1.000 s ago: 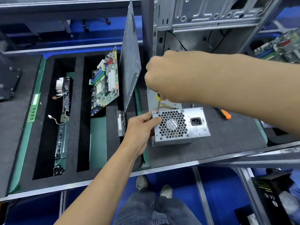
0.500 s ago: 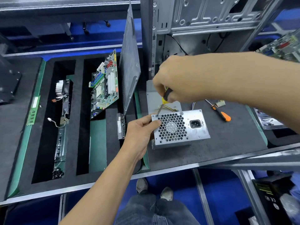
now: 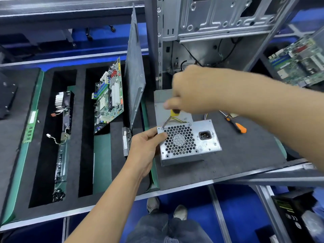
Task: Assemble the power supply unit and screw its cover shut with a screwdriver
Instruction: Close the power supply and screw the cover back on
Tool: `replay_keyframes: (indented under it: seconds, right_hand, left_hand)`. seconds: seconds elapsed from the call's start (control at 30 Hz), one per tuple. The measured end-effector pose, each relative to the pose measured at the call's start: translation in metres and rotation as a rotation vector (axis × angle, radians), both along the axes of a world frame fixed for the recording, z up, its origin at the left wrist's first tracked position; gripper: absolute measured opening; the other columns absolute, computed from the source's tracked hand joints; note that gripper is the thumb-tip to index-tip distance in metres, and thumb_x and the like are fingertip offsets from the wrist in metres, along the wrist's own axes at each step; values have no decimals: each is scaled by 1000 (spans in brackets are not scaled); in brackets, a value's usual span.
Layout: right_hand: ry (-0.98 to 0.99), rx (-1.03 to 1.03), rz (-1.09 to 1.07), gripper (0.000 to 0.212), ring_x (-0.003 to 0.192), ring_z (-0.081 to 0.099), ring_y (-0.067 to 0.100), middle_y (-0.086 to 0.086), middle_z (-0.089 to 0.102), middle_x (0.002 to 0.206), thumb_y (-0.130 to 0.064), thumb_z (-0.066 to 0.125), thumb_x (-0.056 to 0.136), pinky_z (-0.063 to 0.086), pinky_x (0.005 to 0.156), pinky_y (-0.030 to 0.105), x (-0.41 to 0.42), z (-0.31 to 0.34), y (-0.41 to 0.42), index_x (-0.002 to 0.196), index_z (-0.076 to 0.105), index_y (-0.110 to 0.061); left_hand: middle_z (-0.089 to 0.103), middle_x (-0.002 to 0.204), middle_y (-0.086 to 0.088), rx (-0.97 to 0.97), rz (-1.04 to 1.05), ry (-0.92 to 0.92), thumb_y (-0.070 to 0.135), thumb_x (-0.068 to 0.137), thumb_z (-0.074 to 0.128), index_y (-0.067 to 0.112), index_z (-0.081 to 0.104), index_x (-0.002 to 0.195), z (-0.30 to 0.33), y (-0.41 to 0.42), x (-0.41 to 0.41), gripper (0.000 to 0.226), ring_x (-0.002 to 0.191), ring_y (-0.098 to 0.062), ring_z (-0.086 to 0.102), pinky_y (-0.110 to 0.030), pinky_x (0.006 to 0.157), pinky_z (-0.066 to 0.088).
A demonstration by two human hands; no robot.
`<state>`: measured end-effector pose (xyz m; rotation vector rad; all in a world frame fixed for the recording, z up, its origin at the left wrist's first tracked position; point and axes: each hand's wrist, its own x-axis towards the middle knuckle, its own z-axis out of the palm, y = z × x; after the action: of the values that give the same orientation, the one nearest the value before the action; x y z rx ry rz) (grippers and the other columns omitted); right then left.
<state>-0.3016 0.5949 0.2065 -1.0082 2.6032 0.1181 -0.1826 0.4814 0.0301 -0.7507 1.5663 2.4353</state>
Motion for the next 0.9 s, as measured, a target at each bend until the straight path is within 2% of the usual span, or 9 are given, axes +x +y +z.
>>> replay_keyframes:
  seconds: [0.1,0.2,0.27,0.33,0.4,0.5,0.63,0.77,0.9]
  right_hand:
    - [-63,-193,-232,50,53,51,6,-6,57,58,-72,55,78,33,49,27,-27,8,51,74,71,-25]
    - [-40,-345,-542,58,56,46,15,2,55,61,-70,69,70,34,50,27,-51,-31,96,74,66,-12]
    - [-65,-401,-619,59,61,45,18,6,52,62,-64,74,73,34,53,27,-53,-78,110,73,61,-6]
    - [-90,-425,-648,52,66,47,18,3,55,64,-60,76,74,35,53,27,-53,-123,116,73,59,-11]
    - [-96,-443,-677,45,71,50,22,2,56,67,-57,76,77,35,54,30,-55,-163,118,70,50,-20]
    - [-60,-516,-724,42,70,52,28,-1,51,62,-41,75,84,28,51,31,-59,-205,117,67,41,-23]
    - [-132,-593,-690,38,71,50,26,-4,52,66,-27,81,80,28,56,33,-63,-238,110,70,45,-20]
    - [-112,-620,-606,44,61,44,13,-10,48,61,-24,83,77,27,52,19,-64,-248,104,65,41,-26]
    - [-95,-636,-565,37,64,47,19,-10,49,63,-24,83,77,28,56,31,-68,-252,100,68,48,-20]
  left_hand:
    - [76,107,-12,-31,-4,-32,14,94,66,7,75,111,1,2,2,20,102,-29,72,-37,88,58]
    - [77,101,-11,-77,20,-80,27,93,69,8,78,100,3,7,1,21,96,-27,74,-42,90,56]
    - [77,95,-11,-85,36,-109,28,93,70,12,79,89,4,8,-1,19,89,-25,75,-38,80,56]
    - [77,88,-11,-72,44,-131,29,91,71,16,79,76,8,7,-3,22,77,-21,73,-30,65,56]
    - [77,89,-13,-62,50,-149,28,91,72,14,80,77,10,6,-4,21,73,-21,73,-26,60,56]
    - [77,92,-16,-58,66,-174,27,89,74,7,78,87,10,6,-6,21,74,-22,73,-26,60,56]
    - [76,92,-16,-40,87,-173,38,73,79,3,73,96,11,5,-4,43,71,-21,71,-26,59,56]
    - [75,87,-13,-8,73,-159,42,70,78,9,74,89,11,4,0,38,70,-19,70,-26,58,56]
    - [76,97,-15,28,92,-137,39,74,74,10,73,94,13,5,6,35,78,-21,72,-30,64,58]
